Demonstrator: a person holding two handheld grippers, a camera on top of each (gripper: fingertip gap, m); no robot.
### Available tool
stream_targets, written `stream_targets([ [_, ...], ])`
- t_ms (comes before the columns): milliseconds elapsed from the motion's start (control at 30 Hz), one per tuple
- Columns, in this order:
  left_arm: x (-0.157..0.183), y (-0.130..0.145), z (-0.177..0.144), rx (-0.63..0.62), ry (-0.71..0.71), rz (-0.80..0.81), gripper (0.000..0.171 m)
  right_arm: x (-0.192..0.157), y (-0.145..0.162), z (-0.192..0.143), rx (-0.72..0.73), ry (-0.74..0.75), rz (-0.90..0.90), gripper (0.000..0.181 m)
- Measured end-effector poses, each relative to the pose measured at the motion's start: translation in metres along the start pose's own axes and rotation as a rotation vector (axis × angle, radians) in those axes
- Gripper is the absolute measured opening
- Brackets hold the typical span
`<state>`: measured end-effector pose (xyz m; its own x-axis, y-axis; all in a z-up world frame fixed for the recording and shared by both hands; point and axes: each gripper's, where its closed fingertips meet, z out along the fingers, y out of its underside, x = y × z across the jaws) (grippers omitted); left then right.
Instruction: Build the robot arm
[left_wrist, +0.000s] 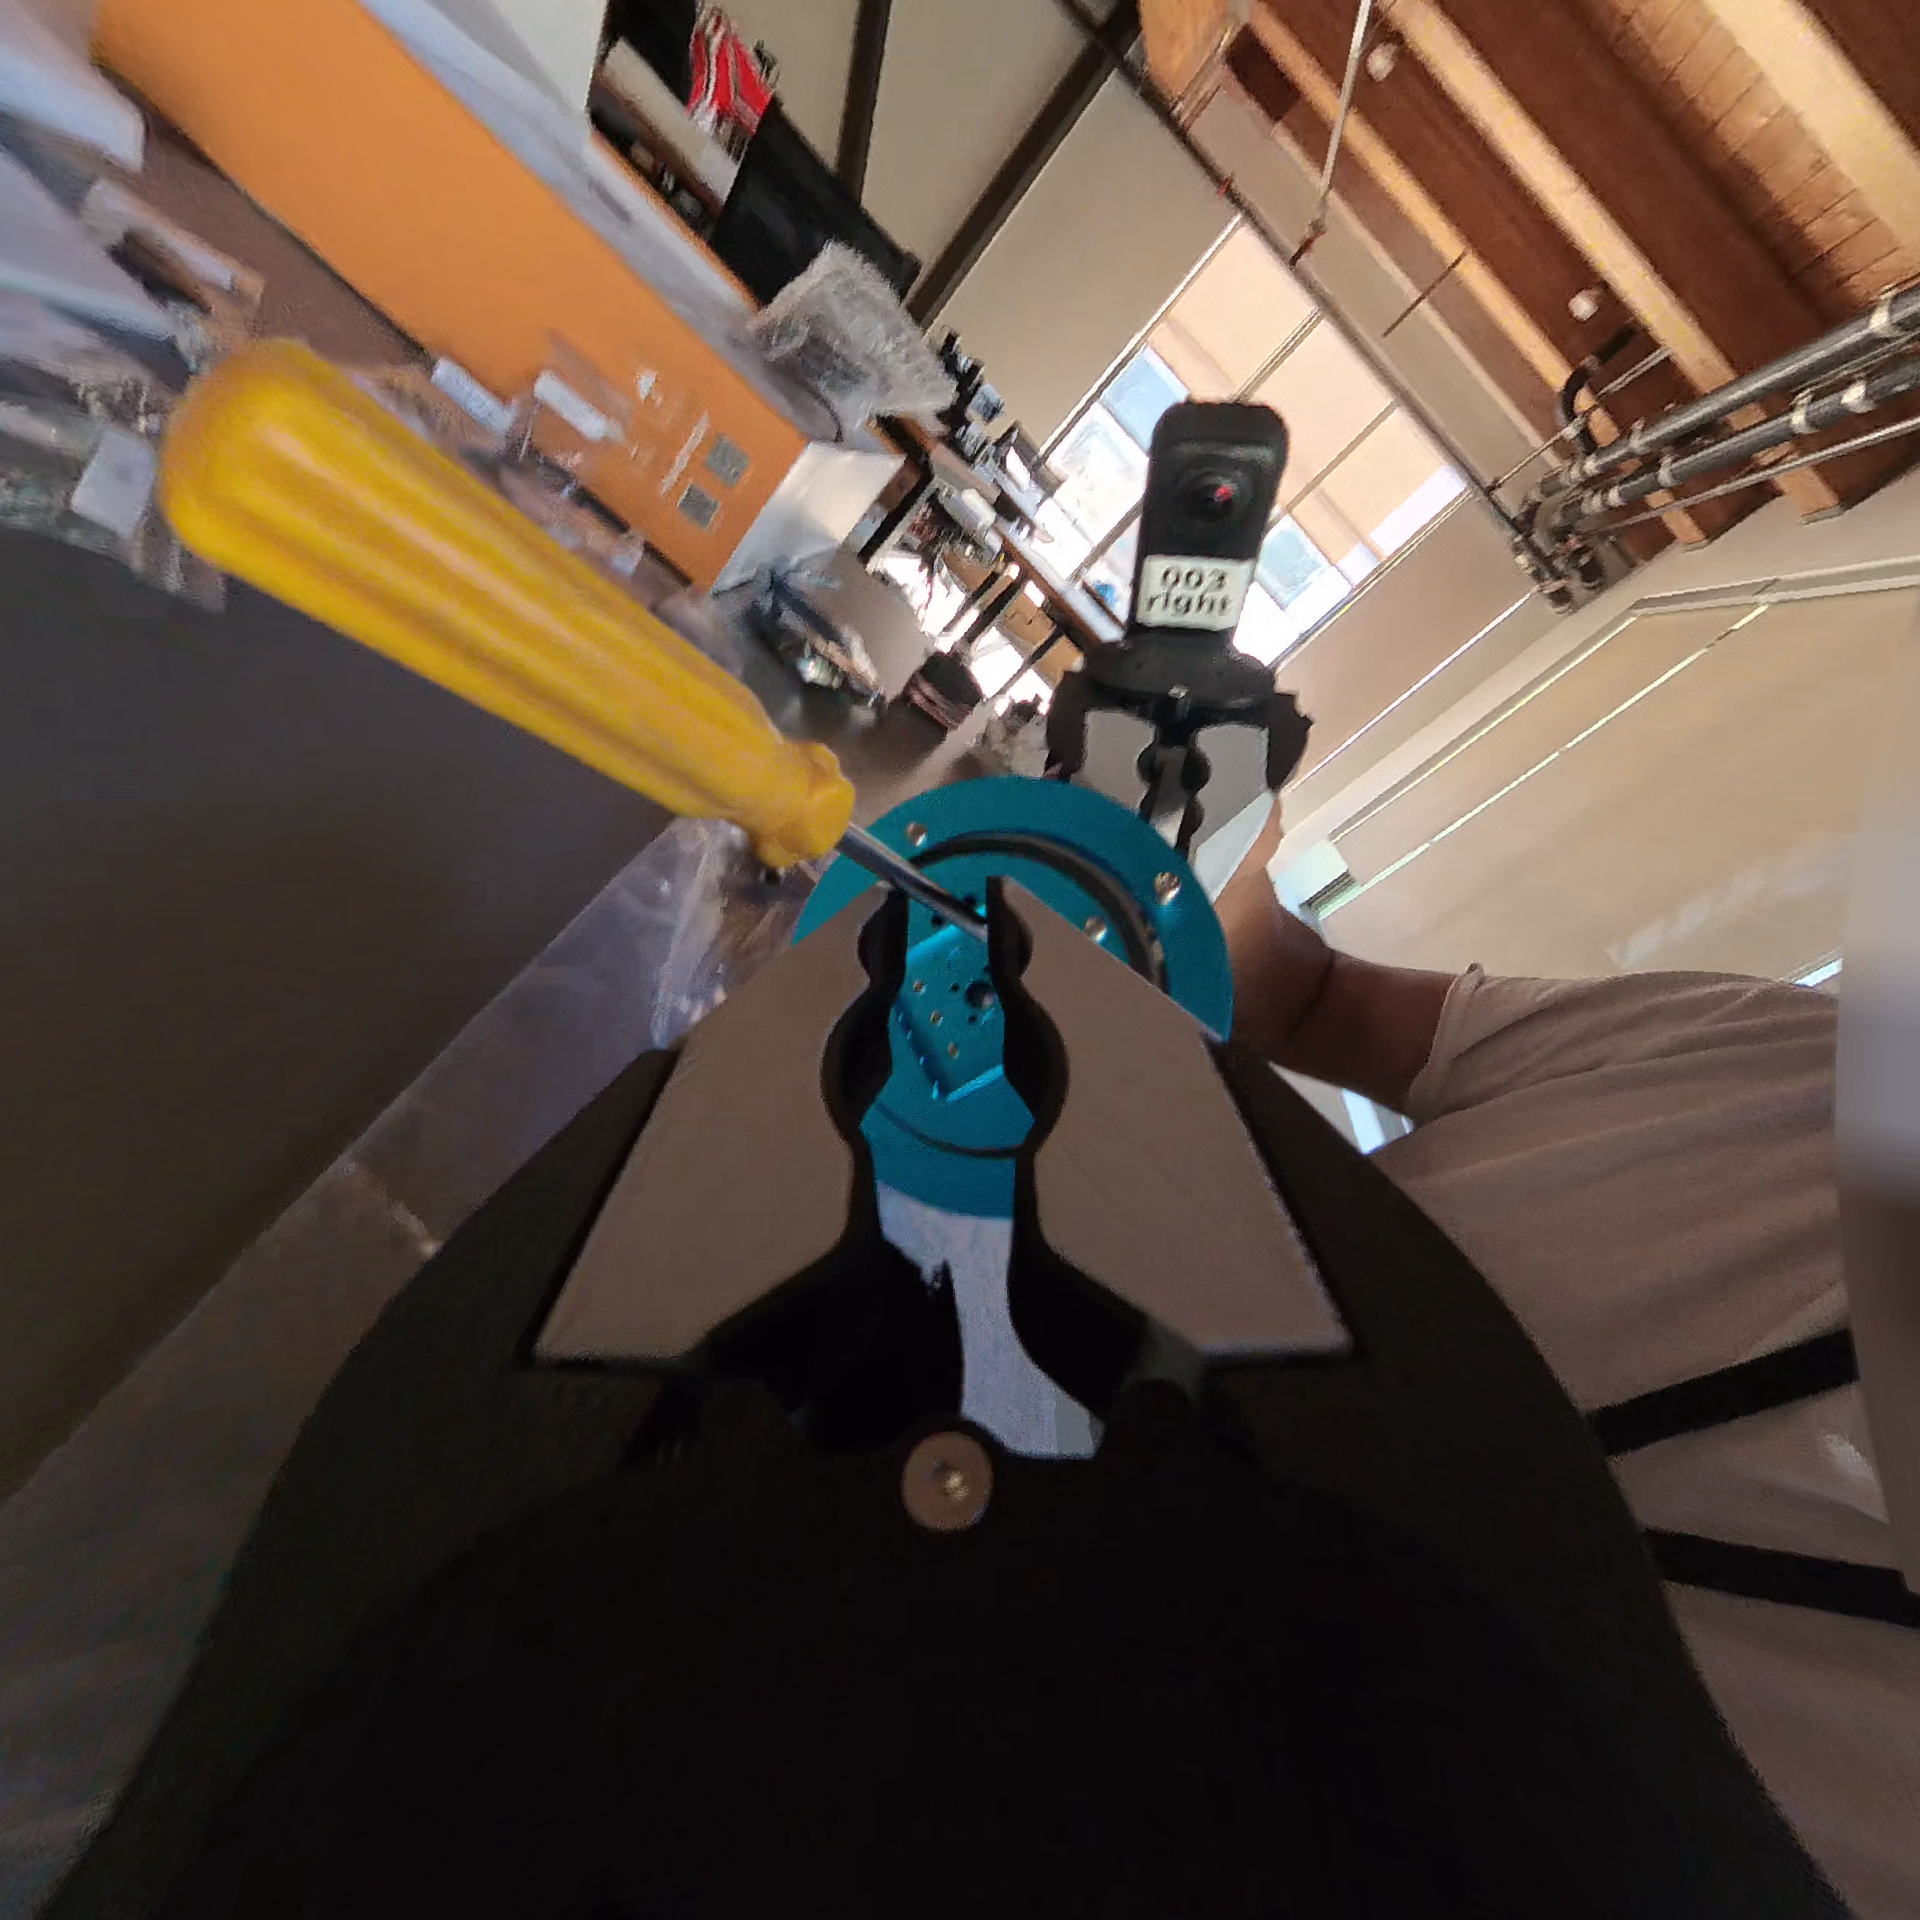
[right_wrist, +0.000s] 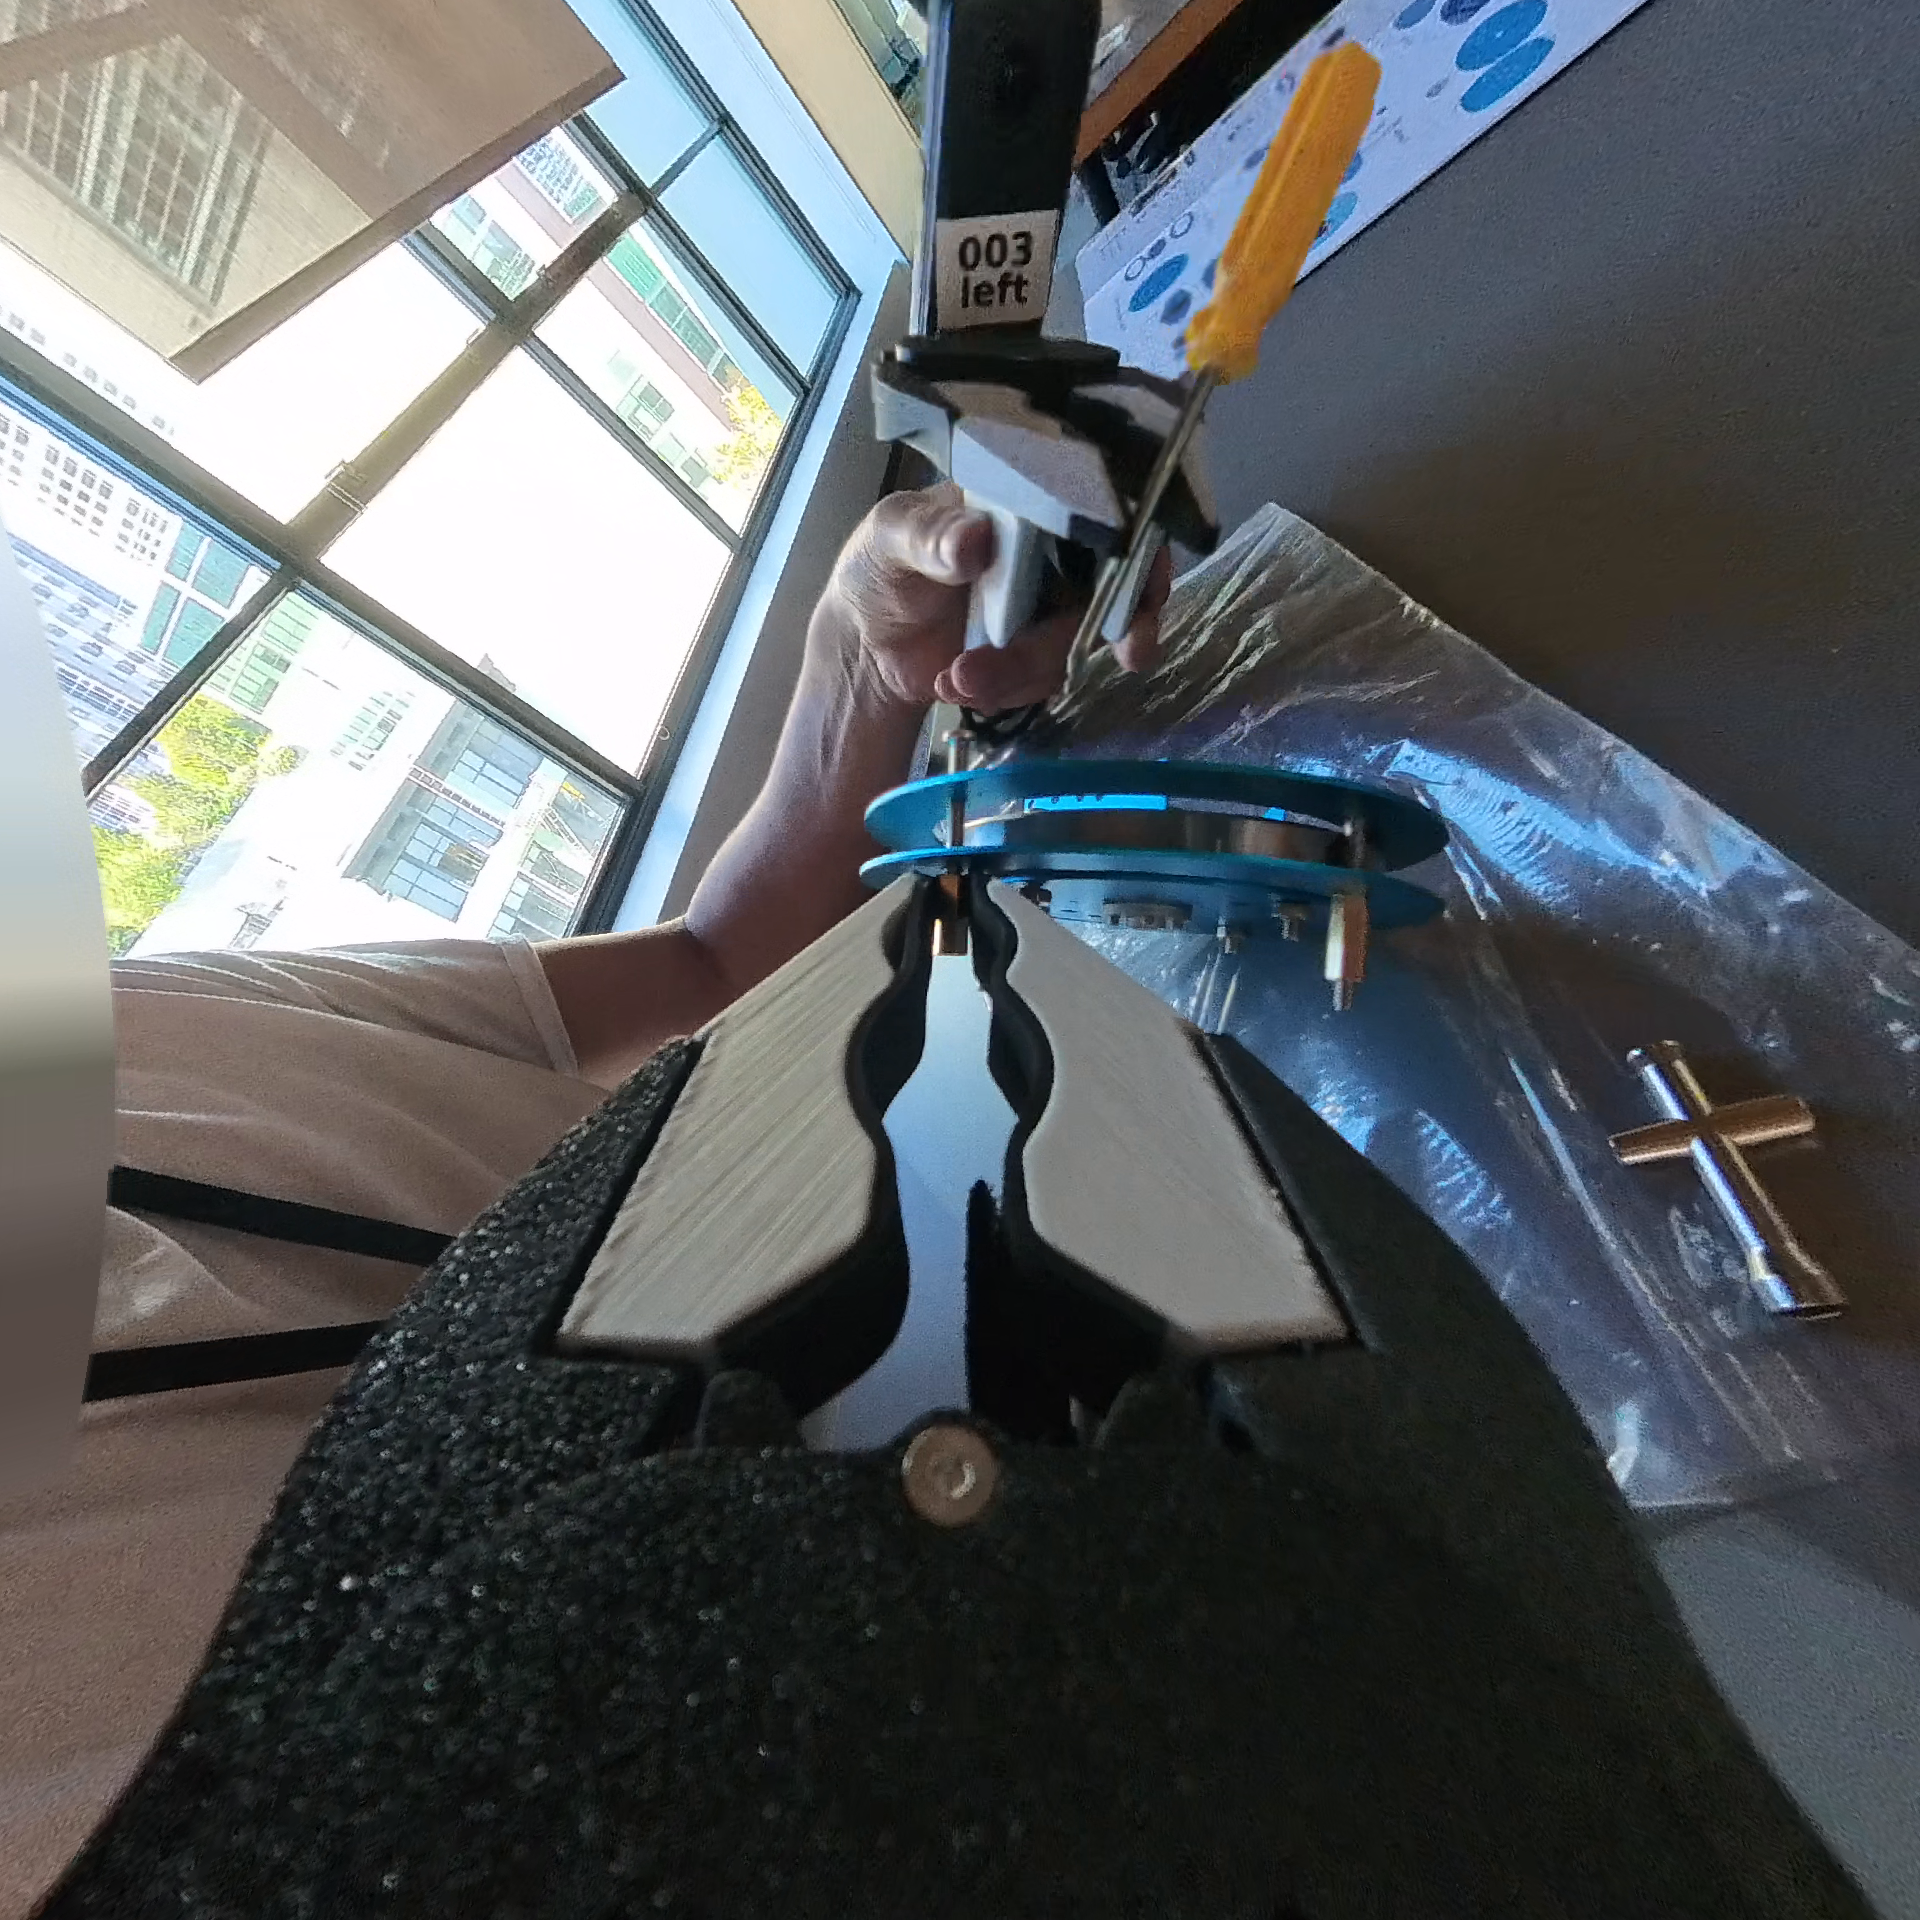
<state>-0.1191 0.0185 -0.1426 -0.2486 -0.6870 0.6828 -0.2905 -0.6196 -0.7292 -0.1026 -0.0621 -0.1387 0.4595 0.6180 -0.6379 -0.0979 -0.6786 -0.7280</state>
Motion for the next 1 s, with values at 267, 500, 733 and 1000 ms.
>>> stream_targets([
  [267, -0.046, 0.046, -0.026, -0.39, -0.437, 0.176, 0.003, 0.006, -0.001, -0.001, -0.016, 0.146, -0.166, 0.005],
  [500, -0.081, 0.048, -0.046, -0.506, -0.717, 0.35, 0.003, 0.005, 0.004, 0.002, -0.039, 0.219, -0.261, 0.006],
  [733, -0.084, 0.038, -0.031, -0.452, -0.709, 0.403, 0.018, 0.016, 0.005, -0.005, -0.035, 0.26, -0.243, 0.005],
  [1000, -0.031, 0.0, -0.023, -0.287, -0.669, 0.598, 0.024, 0.016, -0.009, -0.006, -0.079, 0.335, -0.307, 0.005],
])
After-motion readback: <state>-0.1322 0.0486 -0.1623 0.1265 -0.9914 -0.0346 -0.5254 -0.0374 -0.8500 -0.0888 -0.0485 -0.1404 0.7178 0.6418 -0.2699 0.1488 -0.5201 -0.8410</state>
